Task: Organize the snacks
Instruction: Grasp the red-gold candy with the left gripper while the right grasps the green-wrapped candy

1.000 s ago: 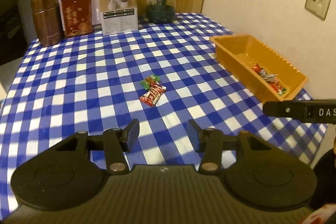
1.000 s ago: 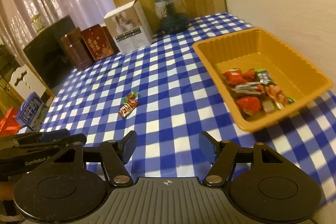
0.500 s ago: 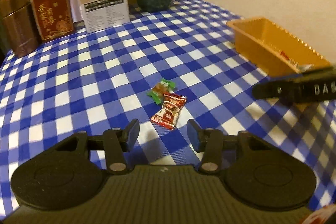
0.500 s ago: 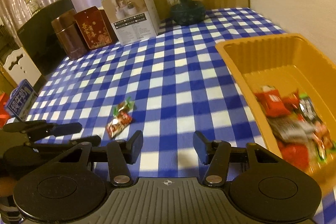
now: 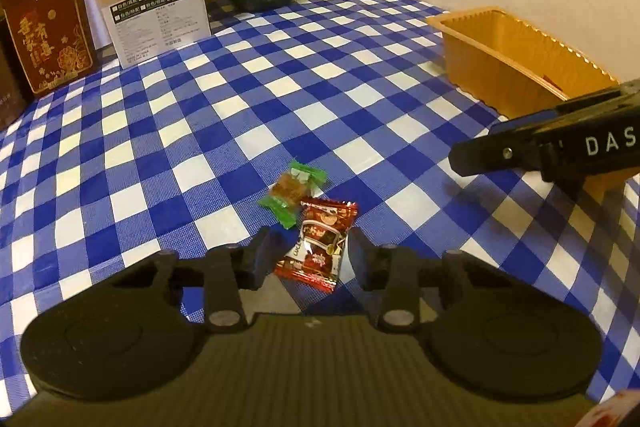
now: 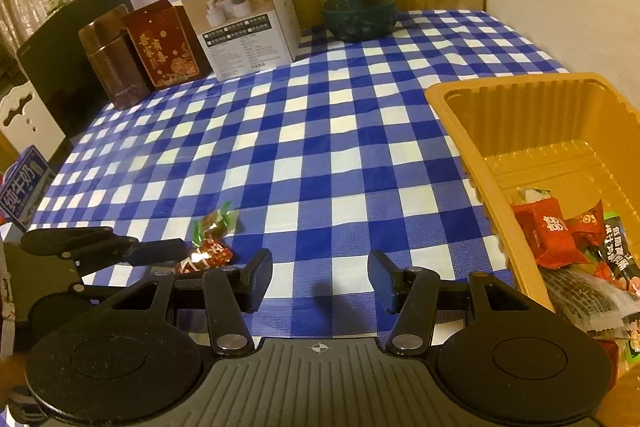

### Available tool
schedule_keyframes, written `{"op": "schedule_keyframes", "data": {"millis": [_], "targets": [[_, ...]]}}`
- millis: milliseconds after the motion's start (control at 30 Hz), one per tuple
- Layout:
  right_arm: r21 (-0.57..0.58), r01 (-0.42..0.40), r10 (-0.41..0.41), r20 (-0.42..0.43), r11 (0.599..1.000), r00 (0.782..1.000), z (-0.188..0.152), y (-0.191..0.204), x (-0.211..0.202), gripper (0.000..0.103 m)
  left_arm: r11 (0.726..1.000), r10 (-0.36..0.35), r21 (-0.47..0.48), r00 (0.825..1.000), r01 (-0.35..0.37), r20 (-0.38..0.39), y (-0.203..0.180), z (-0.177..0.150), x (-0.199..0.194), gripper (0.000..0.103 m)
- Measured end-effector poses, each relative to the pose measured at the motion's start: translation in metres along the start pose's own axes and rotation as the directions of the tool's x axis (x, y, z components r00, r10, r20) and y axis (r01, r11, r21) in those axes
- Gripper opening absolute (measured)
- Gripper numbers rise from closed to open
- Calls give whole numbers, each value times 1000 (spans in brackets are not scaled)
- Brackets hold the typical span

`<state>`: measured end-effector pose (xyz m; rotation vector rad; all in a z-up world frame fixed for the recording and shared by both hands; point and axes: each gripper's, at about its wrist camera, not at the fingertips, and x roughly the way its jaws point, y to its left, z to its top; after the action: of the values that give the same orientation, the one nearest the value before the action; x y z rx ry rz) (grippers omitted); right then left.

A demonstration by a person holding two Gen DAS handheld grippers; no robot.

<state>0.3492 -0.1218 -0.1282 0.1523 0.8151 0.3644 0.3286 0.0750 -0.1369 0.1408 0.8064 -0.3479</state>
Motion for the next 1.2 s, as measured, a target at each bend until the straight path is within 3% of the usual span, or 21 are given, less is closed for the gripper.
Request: {"op": "schedule_keyframes", "data": {"millis": [300, 533, 800, 933, 1200], "targets": [[-2, 7, -7, 1, 1000, 1000, 1, 3, 2, 54, 1000, -21, -24, 1000, 20, -19, -3, 2, -1, 21], [-17, -11, 11, 7, 1000, 1000, -1, 9, 1, 54, 997, 40, -63, 999, -42, -29, 5, -1, -22, 19], [-153, -108, 110, 11, 982, 994, -1, 38, 19, 54, 984, 155, -89, 988, -156, -15, 38, -12, -60, 19], [-225, -134, 141, 15, 965, 990, 0, 55, 35, 54, 973, 168, -159, 986, -169, -19, 58, -19, -63, 19], [-314, -142, 153, 9, 939, 988, -1, 71, 67, 54, 975, 149, -163, 989, -150, -21, 59, -19, -56, 19]]}}
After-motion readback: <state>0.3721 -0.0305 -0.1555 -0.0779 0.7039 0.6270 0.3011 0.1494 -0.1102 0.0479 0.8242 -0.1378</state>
